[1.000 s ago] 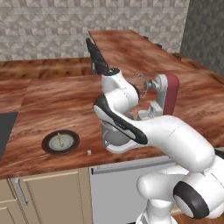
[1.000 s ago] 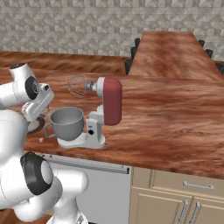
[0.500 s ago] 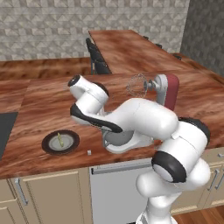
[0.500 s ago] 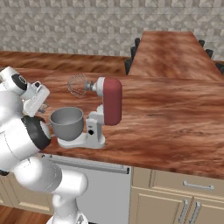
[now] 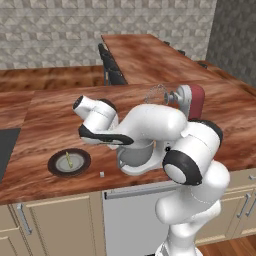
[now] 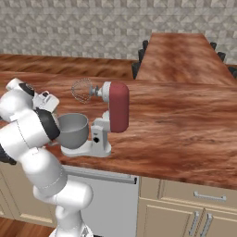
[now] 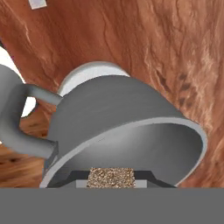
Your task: Add butter and sugar cubes to the stand mixer bowl and then turn on the stand mixer to begin making frosting.
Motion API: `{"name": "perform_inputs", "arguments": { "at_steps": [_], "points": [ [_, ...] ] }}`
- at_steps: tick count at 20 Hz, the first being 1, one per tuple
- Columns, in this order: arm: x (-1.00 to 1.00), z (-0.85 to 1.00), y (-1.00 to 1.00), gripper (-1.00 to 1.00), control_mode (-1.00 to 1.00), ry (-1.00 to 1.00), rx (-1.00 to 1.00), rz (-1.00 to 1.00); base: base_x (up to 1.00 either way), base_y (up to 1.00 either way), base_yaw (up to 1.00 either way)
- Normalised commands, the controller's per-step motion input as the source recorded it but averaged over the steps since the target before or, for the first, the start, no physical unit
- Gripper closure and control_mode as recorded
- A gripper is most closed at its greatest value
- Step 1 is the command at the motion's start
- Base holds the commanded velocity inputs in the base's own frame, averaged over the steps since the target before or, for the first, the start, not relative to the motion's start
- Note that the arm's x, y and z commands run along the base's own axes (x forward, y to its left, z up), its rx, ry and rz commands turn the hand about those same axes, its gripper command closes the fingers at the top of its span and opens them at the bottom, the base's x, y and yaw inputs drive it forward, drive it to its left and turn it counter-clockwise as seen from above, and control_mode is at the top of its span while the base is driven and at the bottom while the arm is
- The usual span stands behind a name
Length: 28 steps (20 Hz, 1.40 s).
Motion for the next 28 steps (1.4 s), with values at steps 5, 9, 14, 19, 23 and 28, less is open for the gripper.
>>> {"name": "perform_inputs", "arguments": {
  "at_steps": [5,9,14,19,23,28],
  "points": [
    [0.32,-0.04,-0.33,1.00,-1.00,0.00,-0.06,-0.06,0.00,0.00,0.00],
    [0.34,-0.41,-0.04,1.00,-1.00,0.00,-0.07,-0.03,0.00,0.00,0.00],
    [0.35,-0.41,0.00,1.00,-1.00,0.00,-0.03,0.00,0.00,0.00,0.00],
    [0.37,-0.25,-0.07,1.00,-1.00,0.01,0.00,0.00,0.00,0.00,0.00],
    [0.01,-0.24,-0.30,-1.00,-1.00,0.02,0.00,0.00,0.00,0.00,0.00],
    [0.00,-0.08,-0.36,-1.00,-1.00,0.03,0.00,-0.03,0.00,0.00,0.00]
  ]
}}
